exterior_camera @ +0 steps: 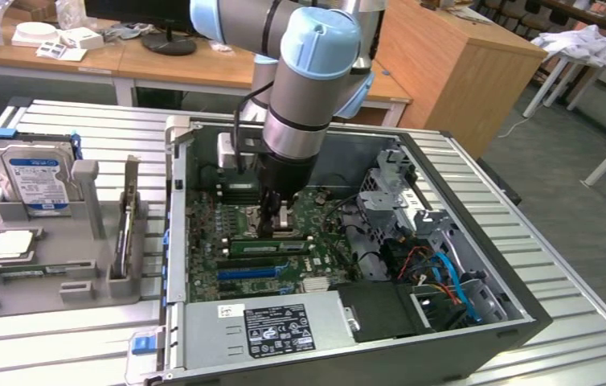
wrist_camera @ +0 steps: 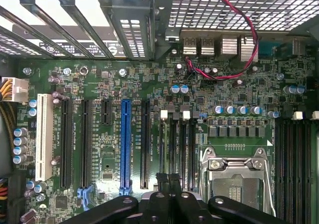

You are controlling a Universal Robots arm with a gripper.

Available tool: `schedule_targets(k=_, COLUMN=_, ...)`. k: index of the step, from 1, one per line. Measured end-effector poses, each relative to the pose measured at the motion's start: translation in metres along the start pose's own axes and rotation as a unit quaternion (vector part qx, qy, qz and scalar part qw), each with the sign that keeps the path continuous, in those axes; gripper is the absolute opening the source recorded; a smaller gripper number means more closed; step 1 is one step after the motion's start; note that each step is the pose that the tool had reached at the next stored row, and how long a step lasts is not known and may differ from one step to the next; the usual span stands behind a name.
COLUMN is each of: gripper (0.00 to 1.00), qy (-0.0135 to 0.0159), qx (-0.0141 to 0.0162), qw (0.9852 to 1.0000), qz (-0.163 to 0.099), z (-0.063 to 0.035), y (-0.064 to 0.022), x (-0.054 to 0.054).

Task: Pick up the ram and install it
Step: 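Press down the ram until it locks into place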

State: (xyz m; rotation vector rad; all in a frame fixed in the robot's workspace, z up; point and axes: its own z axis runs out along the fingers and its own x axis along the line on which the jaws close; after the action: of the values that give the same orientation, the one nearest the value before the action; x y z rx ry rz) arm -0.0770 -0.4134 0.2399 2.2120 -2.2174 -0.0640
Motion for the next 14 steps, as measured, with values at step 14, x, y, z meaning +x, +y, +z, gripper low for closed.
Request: schedule_targets(k=14, gripper=0.11, qy=-0.0001, qx=0.0001, qw=1.0, qz=0.0, z=0.0003, y=0.0017, x=0.0)
